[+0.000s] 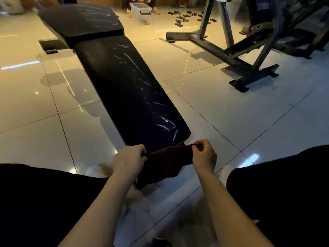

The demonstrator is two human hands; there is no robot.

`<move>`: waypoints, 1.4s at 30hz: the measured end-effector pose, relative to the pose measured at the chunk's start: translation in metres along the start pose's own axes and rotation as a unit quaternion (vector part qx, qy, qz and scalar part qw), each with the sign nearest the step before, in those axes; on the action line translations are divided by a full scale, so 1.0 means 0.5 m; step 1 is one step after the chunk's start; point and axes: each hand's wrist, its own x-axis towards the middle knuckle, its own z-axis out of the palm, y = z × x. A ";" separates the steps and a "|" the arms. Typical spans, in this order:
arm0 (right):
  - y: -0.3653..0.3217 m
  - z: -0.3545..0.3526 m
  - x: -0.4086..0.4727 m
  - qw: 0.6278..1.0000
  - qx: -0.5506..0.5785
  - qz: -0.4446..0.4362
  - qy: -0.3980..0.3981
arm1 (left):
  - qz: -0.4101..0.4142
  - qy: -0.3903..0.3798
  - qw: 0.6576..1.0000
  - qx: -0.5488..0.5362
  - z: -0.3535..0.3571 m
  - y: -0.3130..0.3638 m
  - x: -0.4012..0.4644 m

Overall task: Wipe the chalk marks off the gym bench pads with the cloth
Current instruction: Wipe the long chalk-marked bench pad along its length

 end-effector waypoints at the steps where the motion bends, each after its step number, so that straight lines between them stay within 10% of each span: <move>1: 0.003 0.009 0.007 1.000 0.007 0.004 0.010 | -0.003 0.005 1.000 0.003 0.001 0.000 0.004; 22: 0.013 0.117 0.237 0.999 0.032 -0.014 -0.015 | -0.117 0.115 0.985 -0.061 0.018 0.037 0.215; 30: -0.021 0.113 0.303 0.979 -0.037 -0.194 -0.057 | -0.172 -0.166 0.965 -0.107 0.065 0.070 0.208; 37: 0.030 0.068 0.327 0.989 0.001 -0.143 -0.042 | -0.181 -0.099 0.972 -0.113 0.074 0.116 0.182; 42: 0.010 0.050 0.360 0.977 0.046 -0.205 -0.033 | -0.130 -0.277 0.917 -0.257 0.111 0.165 0.175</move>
